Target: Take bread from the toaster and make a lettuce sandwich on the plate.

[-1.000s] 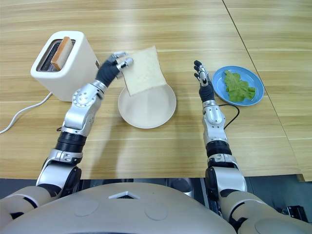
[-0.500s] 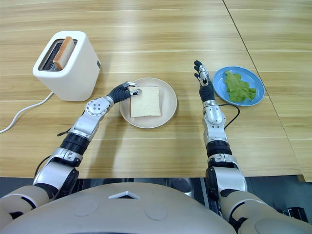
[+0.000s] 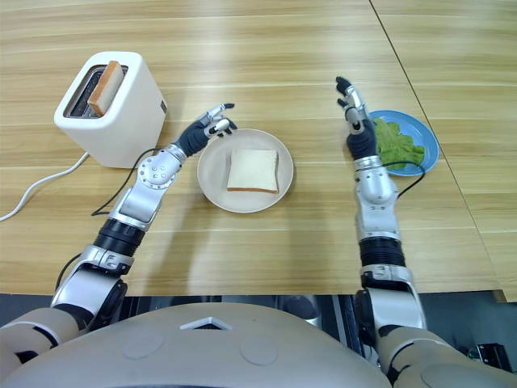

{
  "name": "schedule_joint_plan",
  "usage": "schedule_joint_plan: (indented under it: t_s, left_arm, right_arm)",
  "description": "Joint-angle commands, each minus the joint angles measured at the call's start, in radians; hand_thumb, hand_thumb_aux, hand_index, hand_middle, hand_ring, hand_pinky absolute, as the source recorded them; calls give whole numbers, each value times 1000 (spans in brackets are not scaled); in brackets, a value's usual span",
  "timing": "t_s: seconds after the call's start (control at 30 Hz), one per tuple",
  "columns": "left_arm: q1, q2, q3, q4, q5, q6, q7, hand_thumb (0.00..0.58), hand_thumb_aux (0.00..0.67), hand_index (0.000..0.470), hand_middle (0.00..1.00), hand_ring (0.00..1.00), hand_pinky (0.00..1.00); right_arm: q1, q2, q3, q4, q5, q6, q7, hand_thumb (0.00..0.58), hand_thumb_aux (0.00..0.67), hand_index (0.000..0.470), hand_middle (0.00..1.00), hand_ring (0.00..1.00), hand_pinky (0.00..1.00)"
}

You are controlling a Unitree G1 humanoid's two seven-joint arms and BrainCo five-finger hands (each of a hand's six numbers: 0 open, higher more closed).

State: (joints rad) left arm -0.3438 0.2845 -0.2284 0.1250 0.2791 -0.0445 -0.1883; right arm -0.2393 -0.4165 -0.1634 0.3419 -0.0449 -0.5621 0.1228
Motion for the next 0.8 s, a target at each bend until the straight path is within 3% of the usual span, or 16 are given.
schedule_joint_plan:
  t_s: [0.03, 0.13, 0.23, 0.47, 0.8]
  left_arm:
    - [42, -23, 42, -121, -71, -45, -9, 0, 0, 0, 0, 0, 0]
    - [55, -48, 15, -115, -66, -61, -18, 0, 0, 0, 0, 0, 0]
    - [57, -66, -19, -80, -36, -61, -17, 0, 0, 0, 0, 0, 0]
    - [85, -94, -30, -103, -46, -63, -11, 0, 0, 0, 0, 0, 0]
    - [99, -104, -47, -127, -22, -47, -20, 0, 0, 0, 0, 0, 0]
  right_arm:
    - [-32, -254, -10, 79, -381, 63, -228, 0, 0, 0, 0, 0, 0]
    - [-115, -412, 136, 284, -634, 173, -381, 0, 0, 0, 0, 0, 0]
    - [-219, -470, 274, 517, -765, 191, -466, 0, 0, 0, 0, 0, 0]
    - [-410, -439, 508, 861, -895, 222, -557, 0, 0, 0, 0, 0, 0]
    - [-456, -398, 612, 1008, -873, 292, -516, 0, 0, 0, 0, 0, 0]
